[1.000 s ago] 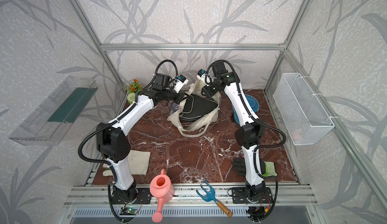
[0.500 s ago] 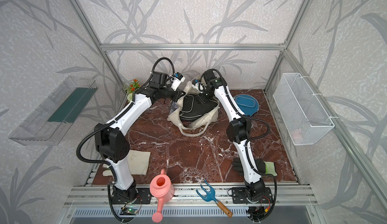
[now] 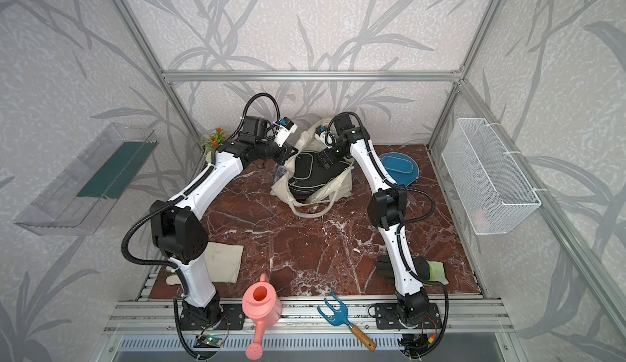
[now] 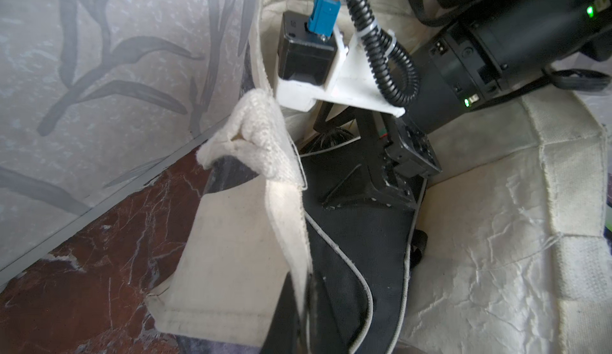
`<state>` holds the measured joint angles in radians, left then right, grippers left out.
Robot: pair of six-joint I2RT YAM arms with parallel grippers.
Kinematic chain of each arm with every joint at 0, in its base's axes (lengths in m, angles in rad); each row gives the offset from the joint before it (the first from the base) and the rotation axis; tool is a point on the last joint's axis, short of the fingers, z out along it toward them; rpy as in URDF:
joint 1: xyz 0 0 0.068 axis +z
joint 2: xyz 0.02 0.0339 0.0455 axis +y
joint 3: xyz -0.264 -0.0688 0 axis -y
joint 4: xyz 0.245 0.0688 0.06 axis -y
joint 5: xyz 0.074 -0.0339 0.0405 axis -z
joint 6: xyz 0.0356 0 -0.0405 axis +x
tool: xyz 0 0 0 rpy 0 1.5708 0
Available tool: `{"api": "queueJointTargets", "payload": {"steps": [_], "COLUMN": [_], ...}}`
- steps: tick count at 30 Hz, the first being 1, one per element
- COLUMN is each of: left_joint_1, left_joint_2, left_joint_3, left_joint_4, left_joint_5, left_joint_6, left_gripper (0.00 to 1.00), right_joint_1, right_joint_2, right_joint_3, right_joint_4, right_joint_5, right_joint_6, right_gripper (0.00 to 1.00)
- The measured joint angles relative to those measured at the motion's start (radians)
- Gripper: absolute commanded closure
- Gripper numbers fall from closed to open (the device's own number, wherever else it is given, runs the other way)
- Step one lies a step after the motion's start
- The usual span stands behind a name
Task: Remove the ping pong set from the canvas bag
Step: Pick up the ping pong set from the canvas bag.
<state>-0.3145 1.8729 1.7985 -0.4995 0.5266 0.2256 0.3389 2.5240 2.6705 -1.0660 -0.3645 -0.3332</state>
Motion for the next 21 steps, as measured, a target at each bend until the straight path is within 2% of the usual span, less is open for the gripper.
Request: {"api": "queueJointTargets", "payload": {"steps": [6,8,9,13,16,21], "left_joint_1": [0.023,0.029,0.032,0.036,0.04,0.042], "left_joint_2": [-0.006,-0.006,-0.006,-0.006,-0.006,-0.009], "left_joint_3": [-0.034,-0.035,-0.036,-0.036,-0.036,-0.036], "left_joint_4": [0.021,0.021,0.021,0.021,0.02,0.013], "left_joint_5": [0.097,0.127,0.137,0.166,0.176,0.162], "left_joint_6": [0.018,0.023,0.025,0.029,0.03,0.032], "left_gripper": [1.0,1.0,1.0,1.0,1.0,1.0], "right_joint_1": [-0.03,-0.035,-0.039,-0.042,-0.048,-0.055], "right_joint_2": [0.071,0.081,0.087,0.092,0.085,0.055], "right_joint_3": [0.052,0.06,0.064,0.066,0.059,0.013], "right_joint_4": [-0.036,-0.045,-0.052,-0.085,-0.099,-0.102], "right_joint_5": [-0.117,-0.156,-0.175,-0.257,-0.295,-0.315], "right_joint_6": [-0.005,-0.01,-0.016,-0.038,-0.056,-0.073], "right_gripper": [0.04,0.09,0.17,0.7,0.99,1.0]}}
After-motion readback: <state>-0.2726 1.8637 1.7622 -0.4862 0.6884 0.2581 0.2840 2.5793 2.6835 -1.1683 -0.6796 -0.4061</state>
